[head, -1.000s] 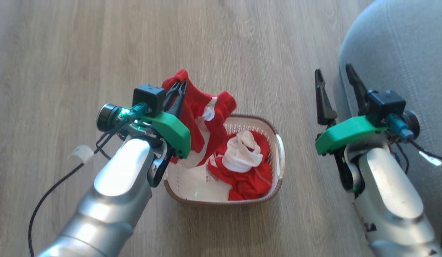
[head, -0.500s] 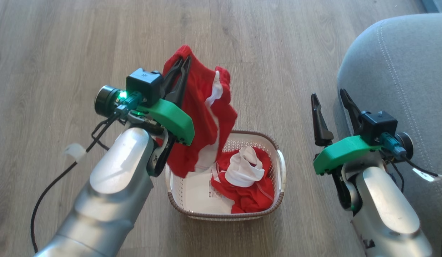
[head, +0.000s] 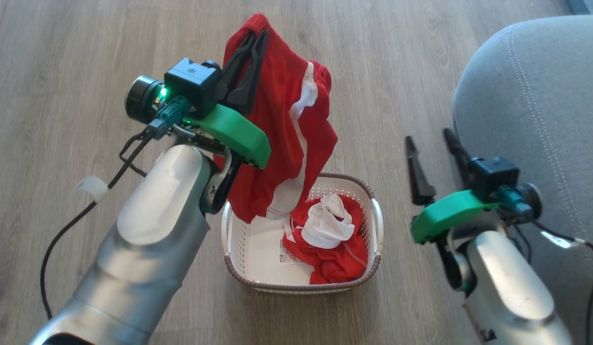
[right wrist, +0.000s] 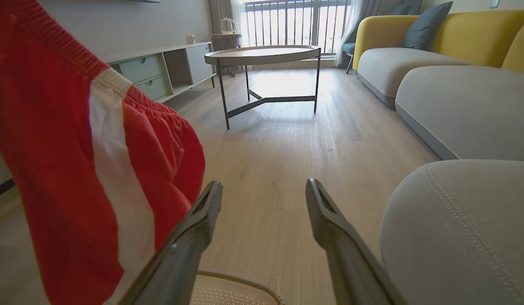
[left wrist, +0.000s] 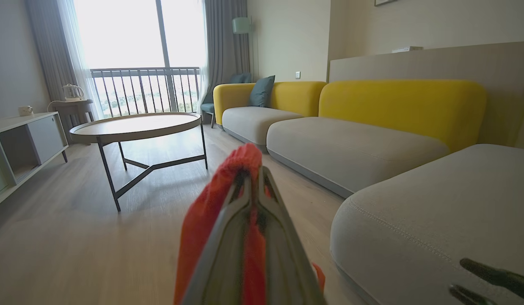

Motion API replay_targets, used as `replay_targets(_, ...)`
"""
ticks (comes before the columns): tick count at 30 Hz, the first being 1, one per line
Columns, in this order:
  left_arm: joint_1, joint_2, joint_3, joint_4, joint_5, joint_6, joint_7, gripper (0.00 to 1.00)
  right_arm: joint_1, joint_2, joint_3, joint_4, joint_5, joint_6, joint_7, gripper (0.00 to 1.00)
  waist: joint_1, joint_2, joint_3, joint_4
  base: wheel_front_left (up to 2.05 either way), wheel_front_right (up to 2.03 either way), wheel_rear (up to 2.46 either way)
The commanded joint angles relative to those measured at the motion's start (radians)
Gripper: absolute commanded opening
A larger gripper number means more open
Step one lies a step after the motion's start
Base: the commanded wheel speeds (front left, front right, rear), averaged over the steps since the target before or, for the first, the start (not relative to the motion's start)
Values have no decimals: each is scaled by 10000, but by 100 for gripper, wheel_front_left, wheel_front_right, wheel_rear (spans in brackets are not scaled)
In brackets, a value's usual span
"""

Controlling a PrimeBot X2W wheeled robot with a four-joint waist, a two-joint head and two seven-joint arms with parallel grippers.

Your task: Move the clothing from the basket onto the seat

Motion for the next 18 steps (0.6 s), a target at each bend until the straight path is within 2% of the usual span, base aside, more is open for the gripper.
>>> replay_targets(1,-601,152,292,-384,60,43,-44,0,-322,97,352,-349,105,71,-48,100,1,-1,27,1,0,0,0)
replay_targets(11,-726,-29,-52,-568,11,136,-24,0,-1455,237,2589,-486,762,71,-48,100,1,-1,137,125,0,0,0)
replay_targets(18,-773,-130,-323,-486,-76,123,-37,0,-2443,296,4016,111,1112,71,-48,100,1,-1,118,368,0,0,0)
